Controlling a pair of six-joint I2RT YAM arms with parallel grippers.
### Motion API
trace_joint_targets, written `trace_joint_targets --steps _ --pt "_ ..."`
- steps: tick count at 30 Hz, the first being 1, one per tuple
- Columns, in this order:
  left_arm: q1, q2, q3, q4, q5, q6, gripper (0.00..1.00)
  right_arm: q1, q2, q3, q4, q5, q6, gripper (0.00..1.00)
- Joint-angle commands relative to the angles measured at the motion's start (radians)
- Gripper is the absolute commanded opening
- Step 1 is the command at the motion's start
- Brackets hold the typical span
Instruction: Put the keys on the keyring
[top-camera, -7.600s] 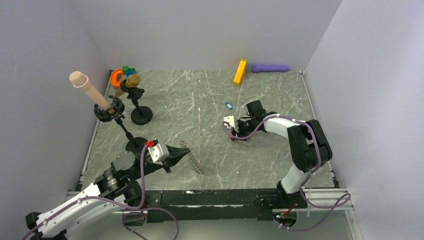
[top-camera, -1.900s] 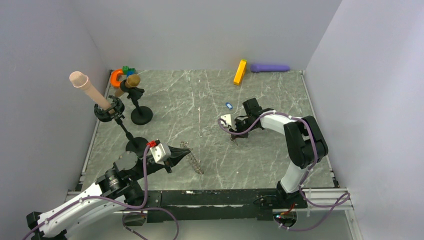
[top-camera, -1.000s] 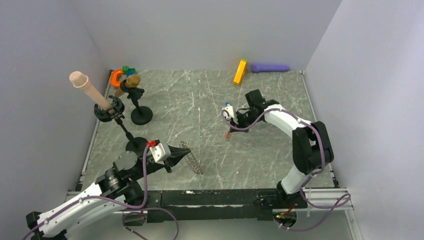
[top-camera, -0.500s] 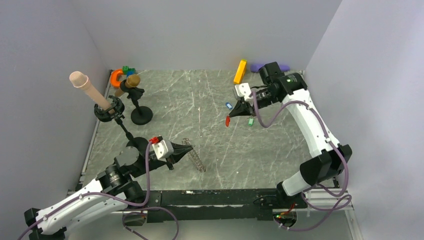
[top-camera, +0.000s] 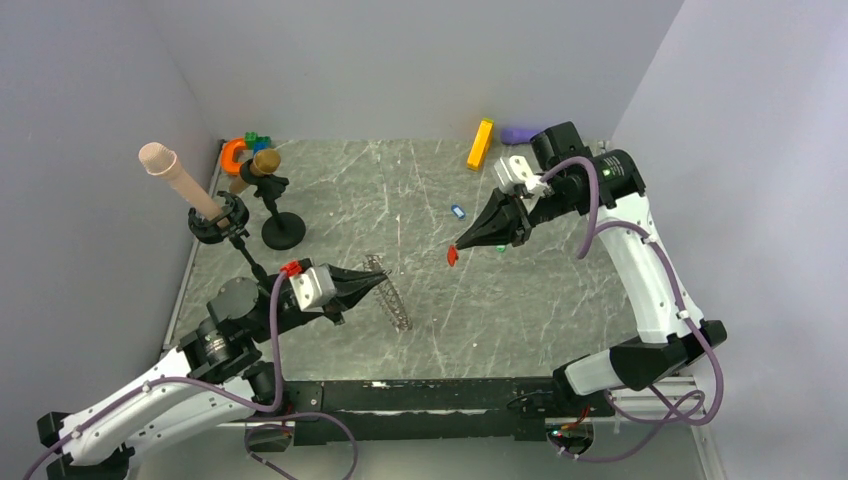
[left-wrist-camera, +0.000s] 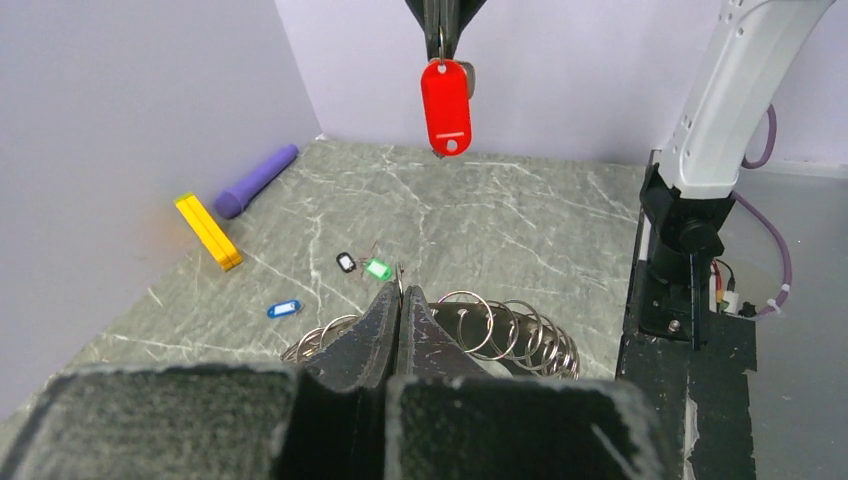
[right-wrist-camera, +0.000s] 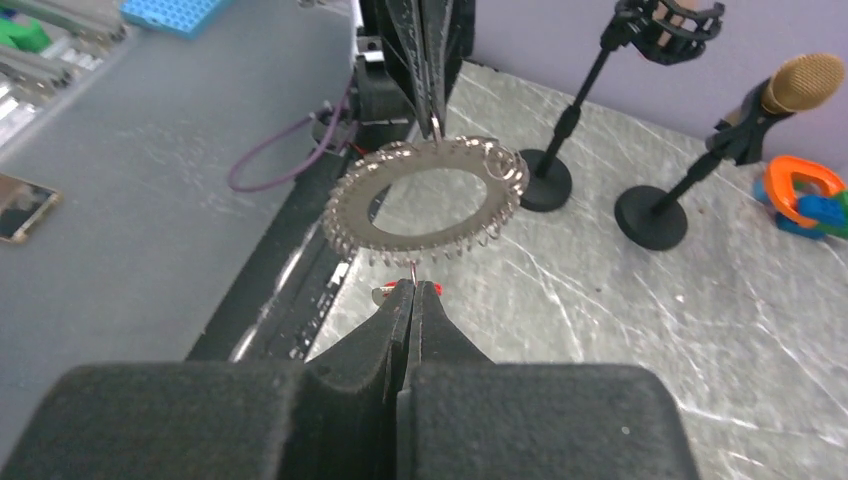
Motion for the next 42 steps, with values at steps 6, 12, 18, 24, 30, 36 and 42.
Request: trace_joint_targets --steps 6,12,18,24,30,36,42 --pt "0.003 0.056 0.112 -0.030 0.076 0.102 0.00 0.048 -0.016 0.023 -0.024 -0.114 0.032 0.00" --pt "0.003 0.064 0.135 -0.074 0.076 0.127 0.00 0.095 0.001 0.033 -0.024 -0.037 0.030 0.00" --pt "0.003 0.033 0.094 -0.123 0.038 0.122 0.00 0.124 -0.001 -0.095 0.045 0.286 0.110 0.00" --pt "0.003 -0.072 -0.009 -0.165 -0.029 0.071 0.00 0.124 -0.067 -0.371 0.077 0.730 0.113 0.00" --pt "0.003 -0.136 -0.079 -0.185 -0.065 0.040 0.00 0.125 -0.061 -0.683 0.307 1.052 0.198 0.00" --pt "0.003 -0.160 -0.089 -0.219 -0.088 0.012 0.00 0.124 0.079 -0.733 0.506 1.137 0.285 0.00" --pt "0.003 -0.203 -0.114 -0.223 -0.106 -0.006 0.00 0.137 0.190 -0.739 0.634 1.151 0.343 0.00"
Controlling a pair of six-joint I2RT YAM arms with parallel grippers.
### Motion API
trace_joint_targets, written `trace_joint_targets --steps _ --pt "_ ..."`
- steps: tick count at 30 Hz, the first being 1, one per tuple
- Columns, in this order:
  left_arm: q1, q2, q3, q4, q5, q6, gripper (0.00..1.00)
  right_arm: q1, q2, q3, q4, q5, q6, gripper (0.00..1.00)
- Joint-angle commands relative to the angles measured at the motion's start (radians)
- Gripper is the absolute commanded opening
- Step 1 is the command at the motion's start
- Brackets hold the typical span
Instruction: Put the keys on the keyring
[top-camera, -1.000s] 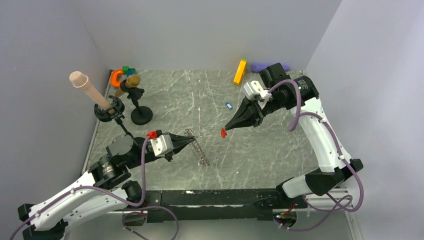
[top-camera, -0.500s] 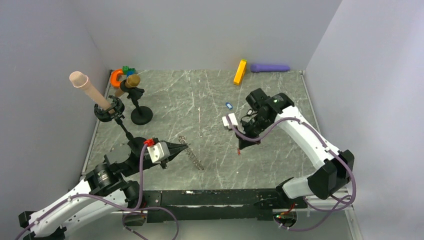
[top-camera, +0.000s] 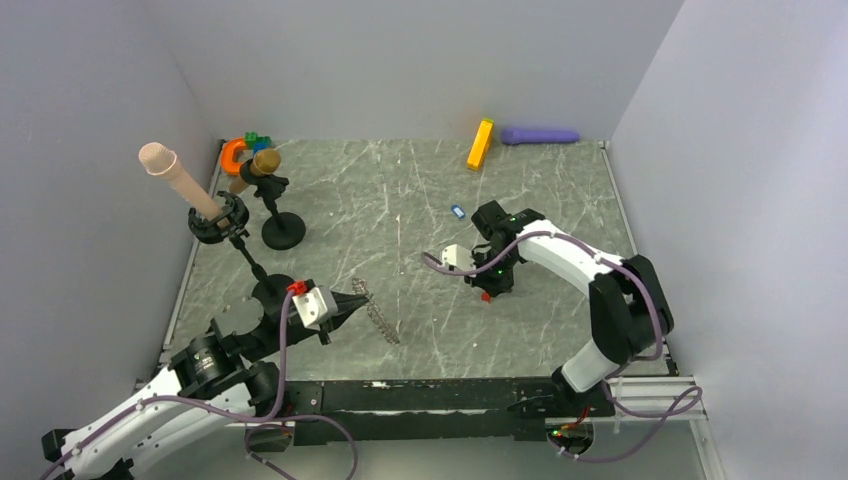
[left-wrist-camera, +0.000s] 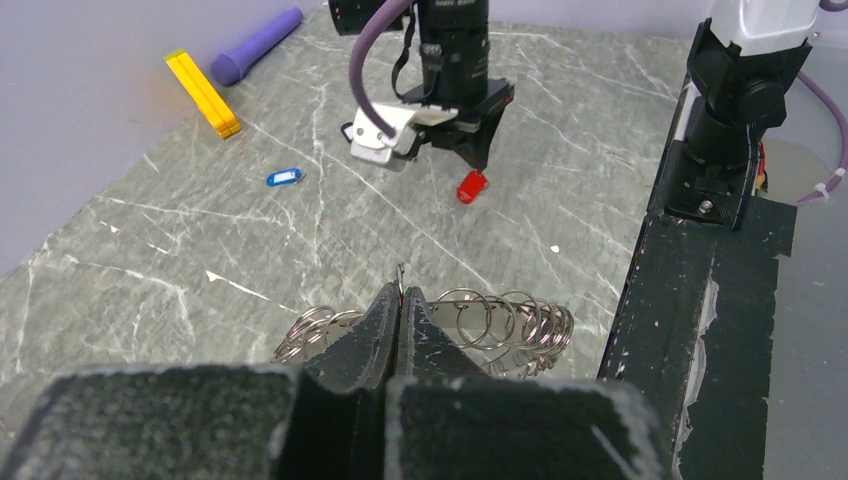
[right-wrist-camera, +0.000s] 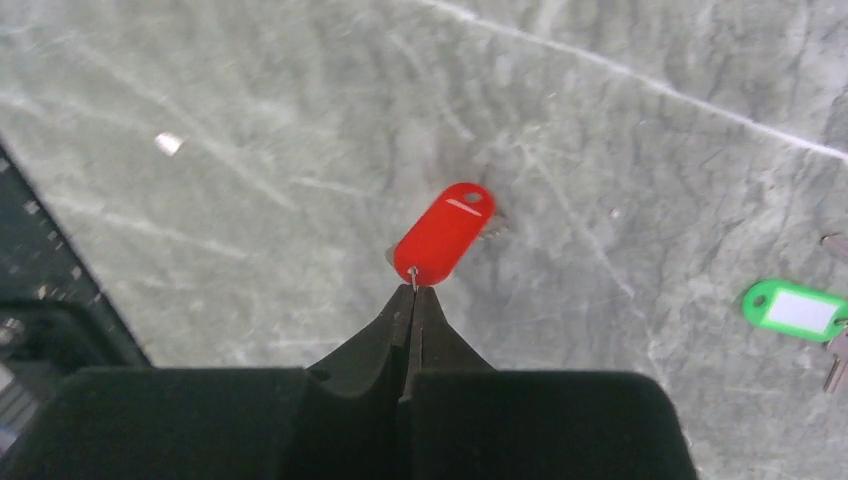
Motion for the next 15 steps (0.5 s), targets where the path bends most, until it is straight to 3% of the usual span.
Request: trace_joint_targets --steps 1,15 --pt "0.003 -0.036 -0.007 0.042 -0.030 -0.032 0.00 0.019 0.068 0.000 0.148 0.051 0.077 0.00" --pt "0.003 -0.069 -0.009 0.014 -0.044 -0.035 0.00 0.060 0.179 0.068 0.235 -0.028 0.170 0.00"
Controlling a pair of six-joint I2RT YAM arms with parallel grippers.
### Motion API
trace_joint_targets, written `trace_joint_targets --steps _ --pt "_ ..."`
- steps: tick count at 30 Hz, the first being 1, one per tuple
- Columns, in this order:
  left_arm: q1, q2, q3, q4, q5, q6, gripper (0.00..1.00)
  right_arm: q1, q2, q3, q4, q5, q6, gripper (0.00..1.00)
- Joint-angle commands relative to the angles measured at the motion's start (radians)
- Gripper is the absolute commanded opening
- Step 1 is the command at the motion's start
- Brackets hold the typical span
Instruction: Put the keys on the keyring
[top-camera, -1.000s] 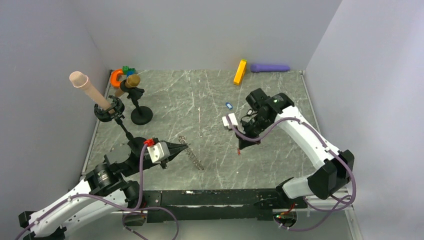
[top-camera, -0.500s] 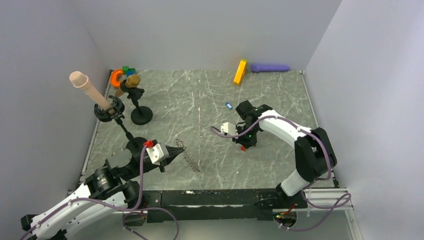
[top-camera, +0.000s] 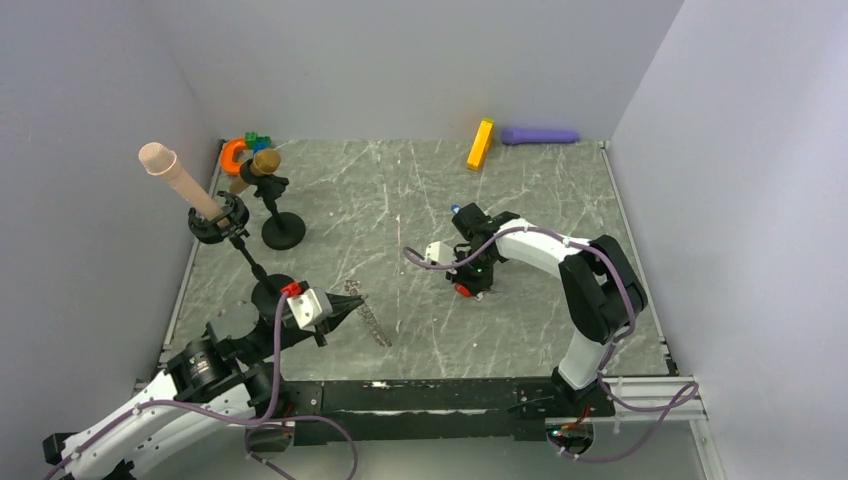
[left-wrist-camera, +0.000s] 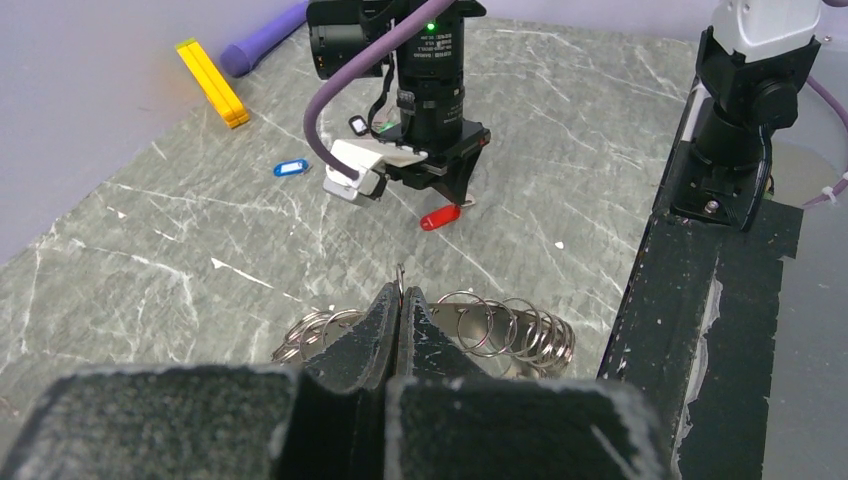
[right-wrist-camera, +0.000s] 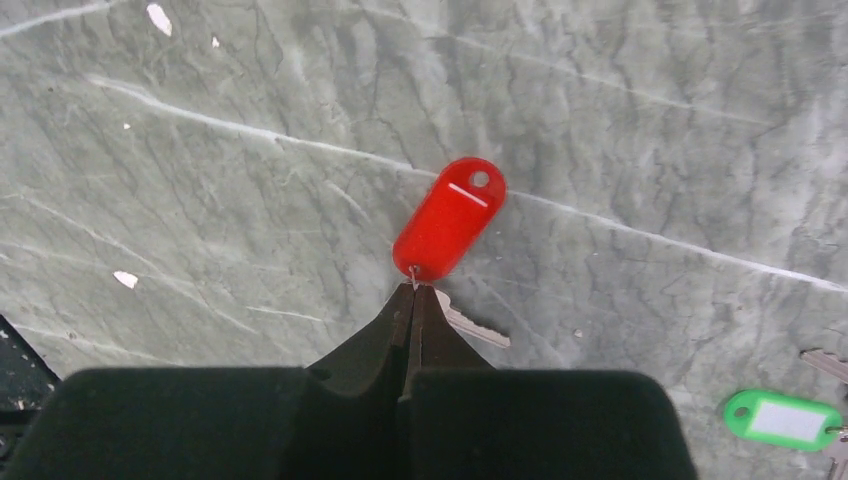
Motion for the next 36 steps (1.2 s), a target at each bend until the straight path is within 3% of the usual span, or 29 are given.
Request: trace_joint_targets --steps 1,36 --pt "0.003 -0.018 0.003 0.043 -0.017 -0.018 0.00 0.002 0.001 0.040 0.045 -0.024 0.043 0.00" --pt "0.003 0.019 0.009 0.073 -0.003 -0.015 0.00 0.013 0.001 -0.012 0.085 -0.046 0.059 0.04"
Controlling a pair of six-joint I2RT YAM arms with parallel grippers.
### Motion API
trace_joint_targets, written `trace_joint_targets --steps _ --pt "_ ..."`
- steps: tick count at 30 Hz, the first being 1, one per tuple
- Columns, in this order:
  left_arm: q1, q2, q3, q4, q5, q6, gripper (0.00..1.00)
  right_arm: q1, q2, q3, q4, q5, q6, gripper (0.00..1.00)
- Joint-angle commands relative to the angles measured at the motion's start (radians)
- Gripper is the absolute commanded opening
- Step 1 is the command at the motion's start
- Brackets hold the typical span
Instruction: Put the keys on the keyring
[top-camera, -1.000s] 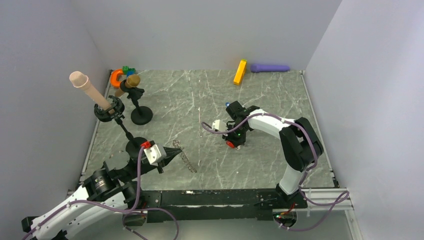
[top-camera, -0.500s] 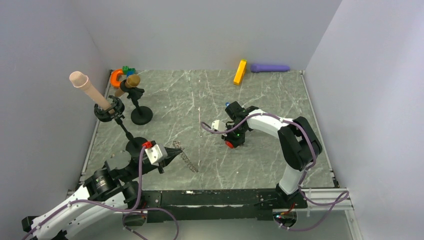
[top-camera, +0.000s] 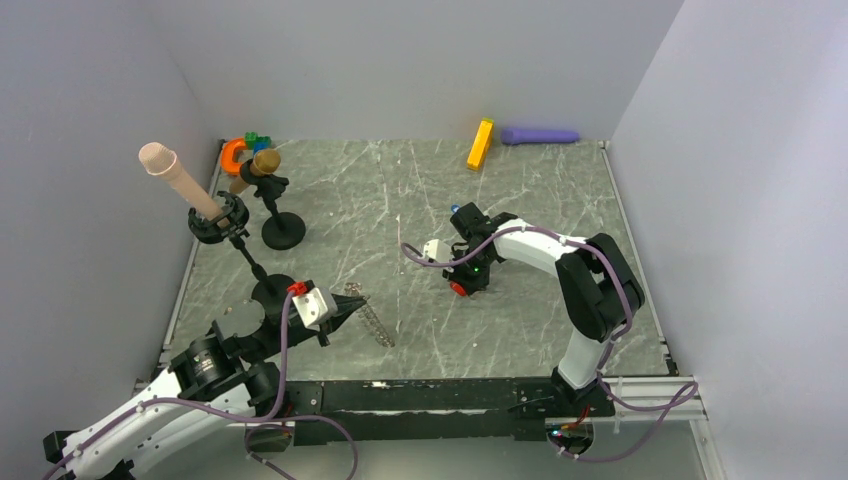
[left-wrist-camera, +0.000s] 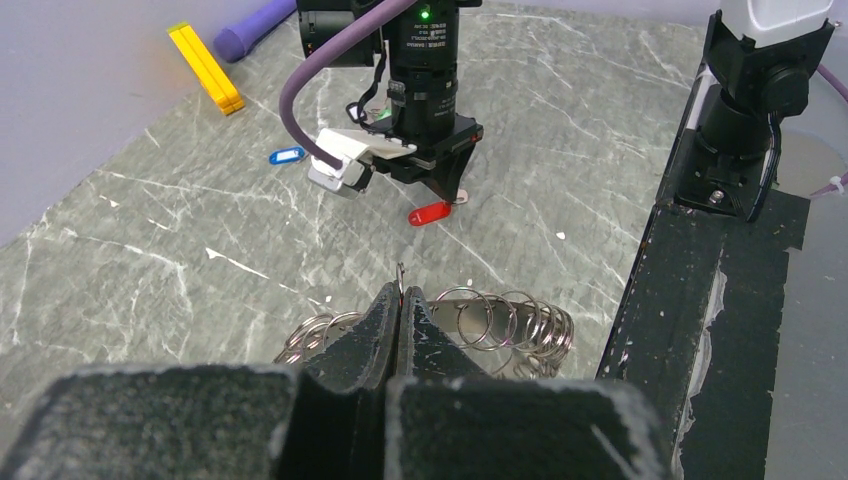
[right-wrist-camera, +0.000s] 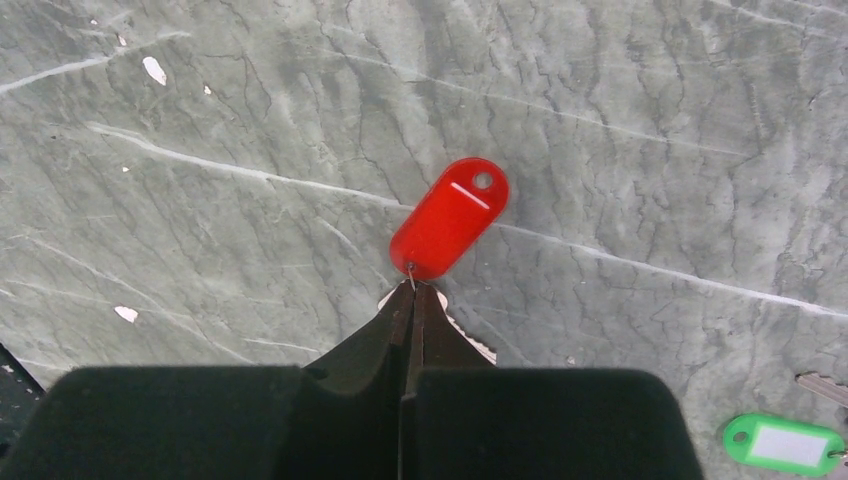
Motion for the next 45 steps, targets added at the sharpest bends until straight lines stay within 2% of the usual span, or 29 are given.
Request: trace_joint_targets --steps 1,13,34,45 --pt "0.003 0.002 0.021 0.071 0.002 -0.014 0.00 0.006 -0.020 -0.017 0.028 -0.021 0.015 0.04" --pt "0.003 0.006 0.025 0.073 0.006 -0.016 0.00 0.002 -0.052 -0.039 0.042 -0.032 0.021 0.11" --pt "0.002 0.016 0.028 0.082 0.013 -0.018 0.00 -0.023 -0.101 -0.069 0.059 -0.040 0.017 0.16" --pt "0.003 0.015 0.031 0.078 0.014 -0.019 0.00 -0.064 -0.131 -0.110 0.102 -0.113 0.010 0.22"
